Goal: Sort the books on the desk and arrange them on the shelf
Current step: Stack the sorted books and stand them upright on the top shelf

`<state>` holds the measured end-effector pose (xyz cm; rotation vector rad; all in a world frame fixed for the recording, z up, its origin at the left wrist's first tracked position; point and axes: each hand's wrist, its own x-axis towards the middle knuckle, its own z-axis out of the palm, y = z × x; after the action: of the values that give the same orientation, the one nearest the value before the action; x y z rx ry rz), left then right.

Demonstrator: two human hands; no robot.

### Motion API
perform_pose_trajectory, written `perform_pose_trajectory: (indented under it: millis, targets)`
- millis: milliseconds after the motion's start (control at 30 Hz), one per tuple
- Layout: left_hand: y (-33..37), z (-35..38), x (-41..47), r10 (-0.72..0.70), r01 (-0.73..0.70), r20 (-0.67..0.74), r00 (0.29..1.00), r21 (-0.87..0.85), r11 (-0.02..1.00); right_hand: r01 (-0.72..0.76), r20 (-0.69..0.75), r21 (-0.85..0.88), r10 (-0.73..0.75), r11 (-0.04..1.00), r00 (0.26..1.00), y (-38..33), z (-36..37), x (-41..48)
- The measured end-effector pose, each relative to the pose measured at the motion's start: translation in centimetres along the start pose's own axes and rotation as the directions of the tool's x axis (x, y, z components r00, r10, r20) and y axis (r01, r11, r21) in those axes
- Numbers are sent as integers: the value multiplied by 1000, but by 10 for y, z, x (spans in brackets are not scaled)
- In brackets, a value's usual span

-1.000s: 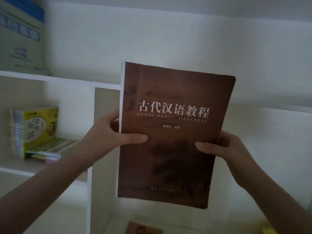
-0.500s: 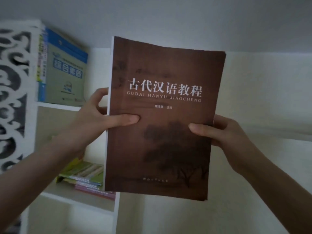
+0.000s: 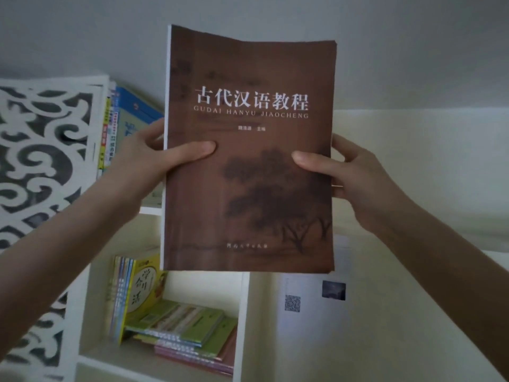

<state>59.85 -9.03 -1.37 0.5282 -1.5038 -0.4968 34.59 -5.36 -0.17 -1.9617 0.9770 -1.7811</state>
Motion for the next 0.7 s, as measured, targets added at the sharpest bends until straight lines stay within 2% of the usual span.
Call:
perform_pose_trajectory:
  millis: [200, 700]
  targets:
    - [-13, -21, 39, 69, -70, -55, 996, -21, 997, 74, 20, 24, -74, 997, 997, 1, 25, 42]
    - [-61, -53, 116, 193, -190, -63, 979, 48, 981, 48, 147, 5, -48, 999, 988, 35, 64, 145]
